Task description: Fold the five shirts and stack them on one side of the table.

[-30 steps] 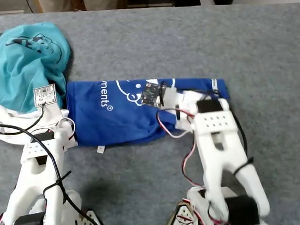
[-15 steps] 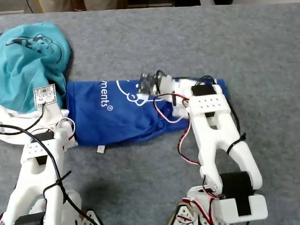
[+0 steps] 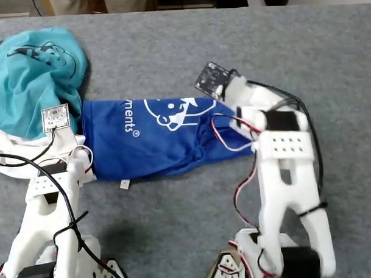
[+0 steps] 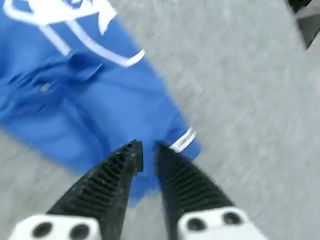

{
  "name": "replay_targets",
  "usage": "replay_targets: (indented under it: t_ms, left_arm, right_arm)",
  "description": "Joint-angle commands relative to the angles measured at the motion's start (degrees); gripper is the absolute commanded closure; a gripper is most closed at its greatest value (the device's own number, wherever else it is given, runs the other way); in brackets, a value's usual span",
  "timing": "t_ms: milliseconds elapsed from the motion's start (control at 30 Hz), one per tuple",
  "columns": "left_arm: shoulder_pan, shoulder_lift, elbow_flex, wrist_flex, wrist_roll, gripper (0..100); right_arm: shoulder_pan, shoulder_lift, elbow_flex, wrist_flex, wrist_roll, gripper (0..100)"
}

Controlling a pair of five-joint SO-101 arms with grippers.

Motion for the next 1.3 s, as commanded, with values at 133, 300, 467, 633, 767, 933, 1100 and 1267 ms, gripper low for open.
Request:
replay_targets:
  t_ms: [133,300,467,633,767,933,1100,1267]
  left_arm:
    - [-0.4,-0.9,-0.8,-0.4,0.1,98]
    - [-0.4,-0.9,-0.7,-0.3,0.1,98]
    - [-0.4,-0.9,-0.7,-0.3,0.1,98]
    - [-0.1,-0.9,-0.6,-0.4,0.1,98]
    - [-0.1,-0.9,-0.6,-0.5,0.1,98]
    - [-0.3,-0.8,-0.8,-0.5,0.2,98]
    - [-0.4,-0.8,-0.8,-0.6,0.2,98]
    - [-0.4,-0.8,-0.8,-0.6,0.2,98]
  right_arm:
    - [1.5,-8.2,7.1,5.8,-0.7,99.6]
    - [1.6,-4.5,13.2,-2.7,-1.0,99.5]
    - [2.5,8.2,11.6,-17.3,-1.1,99.4]
    - [2.6,26.4,-4.4,-21.7,-1.2,99.5]
    - [2.7,35.3,-19.2,-20.0,-4.8,99.5]
    - [1.4,36.4,-31.0,-11.0,-6.7,99.5]
    - [0.7,33.7,-35.4,6.6,-3.6,99.6]
    - [-2.2,28.4,-33.5,18.1,-1.5,99.6]
